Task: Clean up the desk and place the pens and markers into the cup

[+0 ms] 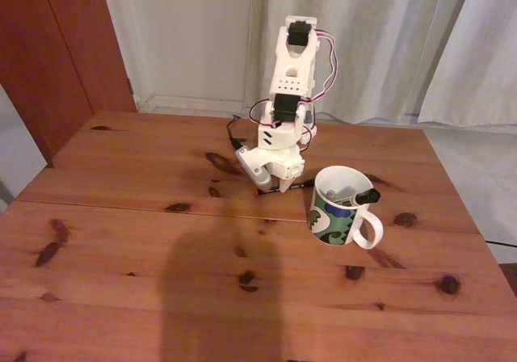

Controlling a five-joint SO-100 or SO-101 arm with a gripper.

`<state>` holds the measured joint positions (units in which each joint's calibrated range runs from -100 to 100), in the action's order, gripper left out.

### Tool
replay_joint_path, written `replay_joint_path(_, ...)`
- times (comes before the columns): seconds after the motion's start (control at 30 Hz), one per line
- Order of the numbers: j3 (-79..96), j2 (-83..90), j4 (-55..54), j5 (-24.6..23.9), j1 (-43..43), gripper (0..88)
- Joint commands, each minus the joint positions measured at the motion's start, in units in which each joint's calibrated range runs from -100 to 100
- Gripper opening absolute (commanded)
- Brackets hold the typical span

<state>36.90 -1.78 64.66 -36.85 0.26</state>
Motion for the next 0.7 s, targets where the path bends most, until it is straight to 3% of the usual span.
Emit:
replay_joint_path(0.0, -0.02, 0.0, -3.54, 0.02, -1.1, 22.8)
replay_joint_path(0.4, -0.11, -1.49, -4.49, 0.29, -2.63, 22.4)
replay_joint_path(0.47, -0.11, -1.49, -4.58, 0.34, -2.63, 18.5)
replay_joint_path(0.6, -0.2, -1.49, -4.58, 0.08, -2.63, 0.0)
replay_joint_path(0.67, -0.2, -1.49, -4.58, 0.18, -2.71, 1.5)
